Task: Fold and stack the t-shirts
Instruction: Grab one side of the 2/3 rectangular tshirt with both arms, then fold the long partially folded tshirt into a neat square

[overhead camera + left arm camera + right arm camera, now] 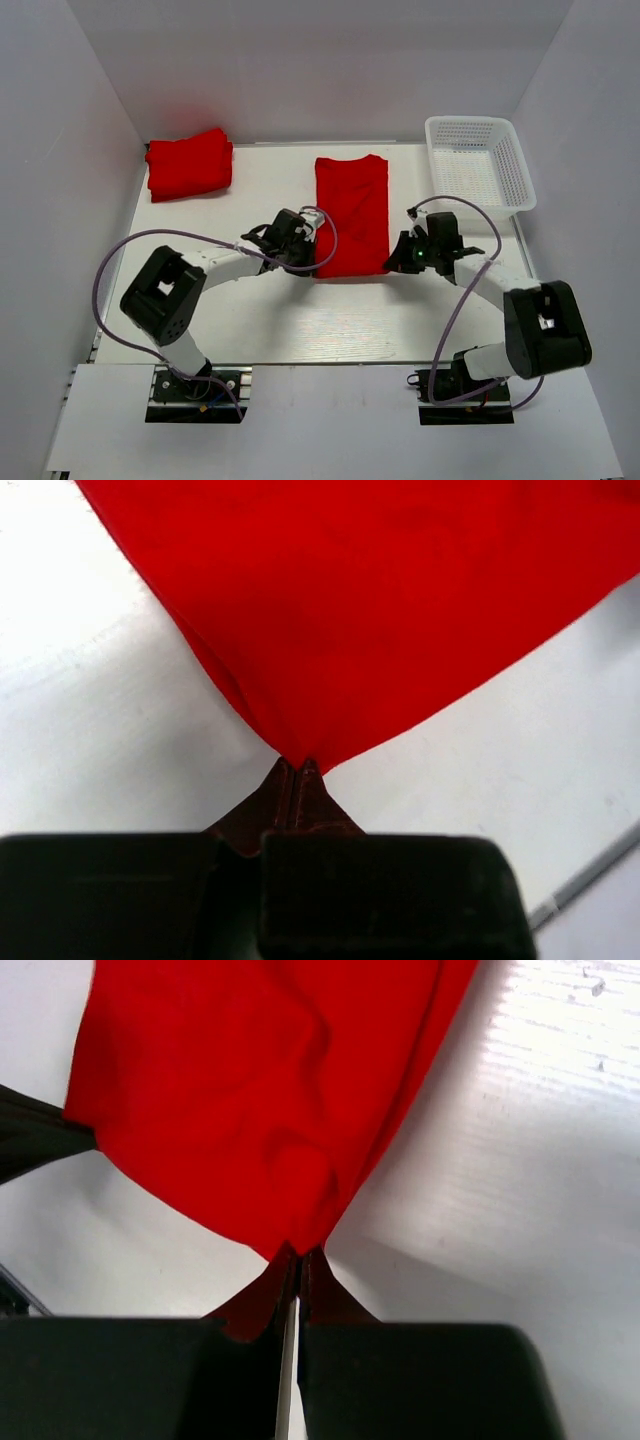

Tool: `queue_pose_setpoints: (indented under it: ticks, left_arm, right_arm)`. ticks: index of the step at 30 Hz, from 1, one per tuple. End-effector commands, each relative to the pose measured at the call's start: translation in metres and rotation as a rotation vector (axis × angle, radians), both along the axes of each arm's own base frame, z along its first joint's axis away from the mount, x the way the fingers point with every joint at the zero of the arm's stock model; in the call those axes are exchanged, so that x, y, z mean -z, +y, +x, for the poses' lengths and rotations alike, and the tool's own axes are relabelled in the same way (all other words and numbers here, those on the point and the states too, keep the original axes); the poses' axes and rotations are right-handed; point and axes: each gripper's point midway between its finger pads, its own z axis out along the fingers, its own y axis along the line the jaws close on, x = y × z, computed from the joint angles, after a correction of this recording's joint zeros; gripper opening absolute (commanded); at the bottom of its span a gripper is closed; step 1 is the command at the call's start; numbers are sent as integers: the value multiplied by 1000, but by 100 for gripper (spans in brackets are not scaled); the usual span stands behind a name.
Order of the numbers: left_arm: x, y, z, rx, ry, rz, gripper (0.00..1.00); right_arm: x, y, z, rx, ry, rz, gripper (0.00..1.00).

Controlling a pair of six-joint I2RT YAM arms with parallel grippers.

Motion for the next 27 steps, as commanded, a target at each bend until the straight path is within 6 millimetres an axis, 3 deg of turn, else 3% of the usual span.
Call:
queue_pose_setpoints:
  ticks: [1,2,3,5,7,12,14,16,17,18,19,21,22,23,24,25,26,27]
  left_arm:
    - [-39,-5,-18,80,-37,-64,0]
    - [-42,-4,-24,94,-28,-77,0]
    - [-55,-6,-24,110,-57,-100,0]
    - [-59,-3,-33,133,-41,-98,0]
    - [-80,-7,-30,140,-69,-126,0]
    - [-116,-18,-11,123,-176,-187,0]
    - [-136,-21,6,89,-246,-195,0]
    - [-133,-21,22,44,-260,-152,0]
    - [-143,-18,36,11,-286,-149,0]
    - [-138,-15,48,-28,-299,-113,0]
    - [-149,-16,61,-61,-337,-105,0]
    - [-152,-7,79,-112,-367,-47,0]
    - [-158,-13,92,-126,-379,-41,0]
    - [-158,-14,98,-124,-388,-25,0]
    - [-157,-14,103,-126,-393,-4,0]
    - [-170,-18,114,-141,-419,-11,0]
    - [-156,-20,119,-143,-391,21,0]
    - [-155,-15,128,-163,-400,46,0]
  right_arm:
    - [-11,-8,-27,-45,37,-43,0]
    - [-26,-9,-28,-58,-16,-45,0]
    - [-23,-14,-41,-59,32,-65,0]
    - [-34,-18,-41,-56,-3,-84,0]
    - [-45,-22,-44,-45,-20,-93,0]
    - [-61,-23,-30,-1,-49,-85,0]
    - [-73,-25,-13,35,-97,-100,0]
    - [-83,-24,5,77,-131,-93,0]
    - [-87,-24,14,91,-143,-95,0]
    - [-92,-23,19,109,-150,-87,0]
    - [-97,-25,31,135,-173,-98,0]
    - [-113,-24,50,152,-210,-98,0]
    - [-103,-25,56,156,-178,-115,0]
    - [-102,-26,60,166,-171,-124,0]
    - [-115,-24,70,169,-199,-116,0]
    - [-106,-24,75,168,-174,-127,0]
    - [-105,-23,78,171,-160,-124,0]
    - [-119,-21,89,175,-194,-114,0]
